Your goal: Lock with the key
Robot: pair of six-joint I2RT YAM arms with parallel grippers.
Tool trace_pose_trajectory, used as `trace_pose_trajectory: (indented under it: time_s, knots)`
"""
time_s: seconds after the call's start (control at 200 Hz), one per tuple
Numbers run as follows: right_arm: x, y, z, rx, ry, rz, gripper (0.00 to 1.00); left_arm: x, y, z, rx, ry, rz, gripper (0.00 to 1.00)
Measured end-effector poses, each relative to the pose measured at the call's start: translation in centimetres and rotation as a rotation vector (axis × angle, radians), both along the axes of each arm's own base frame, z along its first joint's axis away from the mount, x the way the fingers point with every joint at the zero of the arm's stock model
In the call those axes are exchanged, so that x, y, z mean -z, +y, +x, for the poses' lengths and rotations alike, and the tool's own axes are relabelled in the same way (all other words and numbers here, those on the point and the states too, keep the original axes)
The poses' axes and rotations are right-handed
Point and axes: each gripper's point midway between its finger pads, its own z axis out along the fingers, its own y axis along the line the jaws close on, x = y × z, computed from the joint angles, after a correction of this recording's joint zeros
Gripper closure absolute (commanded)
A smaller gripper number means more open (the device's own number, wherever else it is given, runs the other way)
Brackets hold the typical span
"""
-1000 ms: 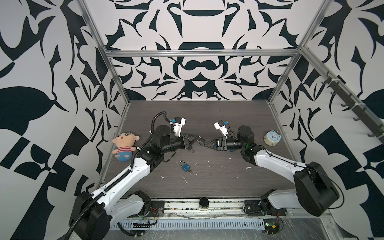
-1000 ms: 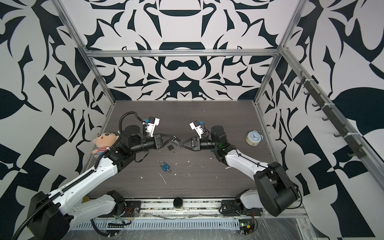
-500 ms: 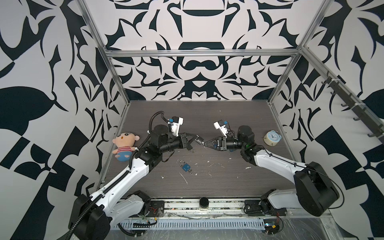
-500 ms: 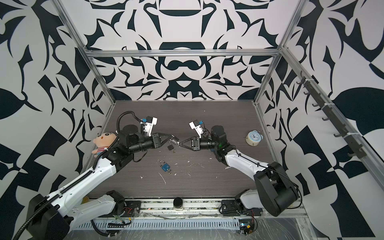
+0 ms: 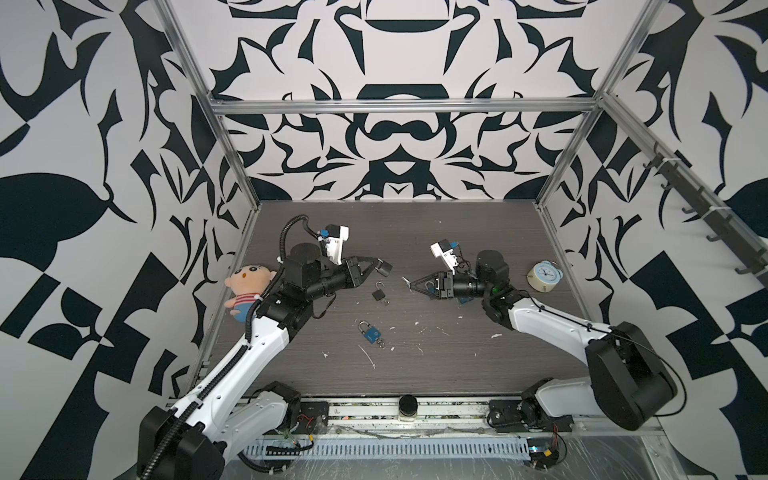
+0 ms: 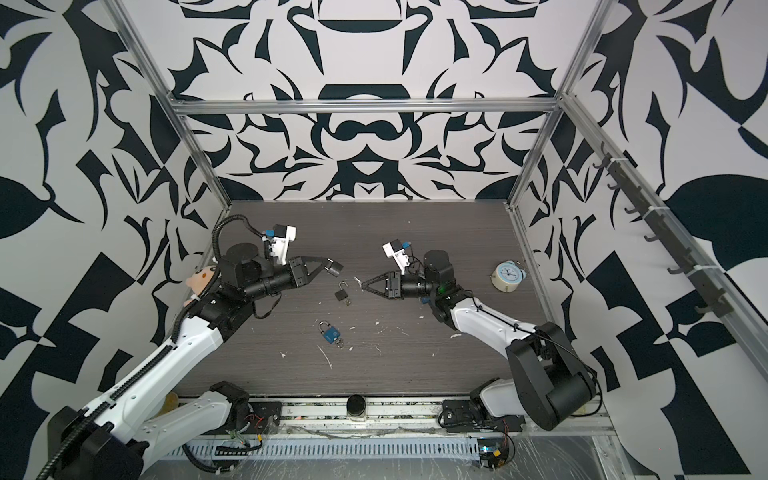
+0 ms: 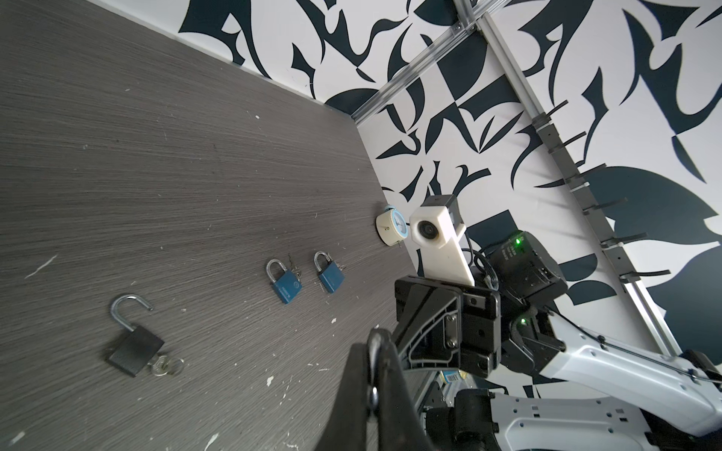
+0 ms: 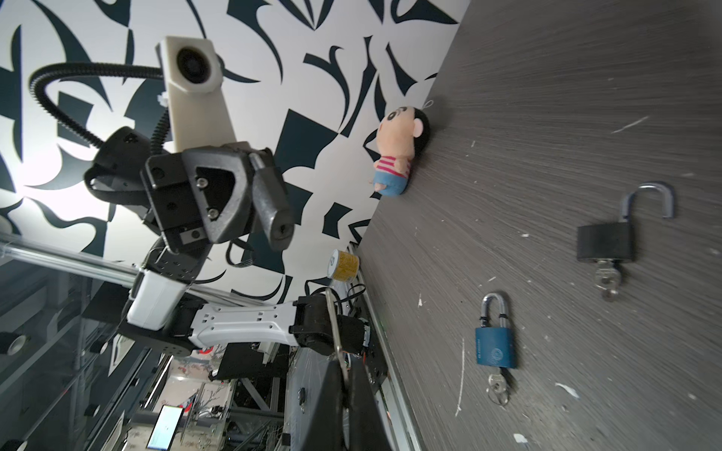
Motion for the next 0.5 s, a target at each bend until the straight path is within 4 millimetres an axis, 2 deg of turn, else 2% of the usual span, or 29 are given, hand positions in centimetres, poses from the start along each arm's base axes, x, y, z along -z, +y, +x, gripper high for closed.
trace_pose_trajectory:
  time_s: [0.14,0.365,0.505]
  knots:
    - [0.8,-1.6,1.3,0.101,-0.003,-0.078,1.0,1.7,-0.9,1.2,0.034,0.05,0.066,1.0]
    - [-0.3,-5.2,3.4,0.257,-0.054,-0.151,1.0,7.4,-3.0,3.5,0.119,0.209,0.167,1.0]
    - [0.5,-8.1,5.3,0.363,-0.016,-0.181,1.0,10.0,-4.6,4.8,0.195,0.28,0.2,1.0]
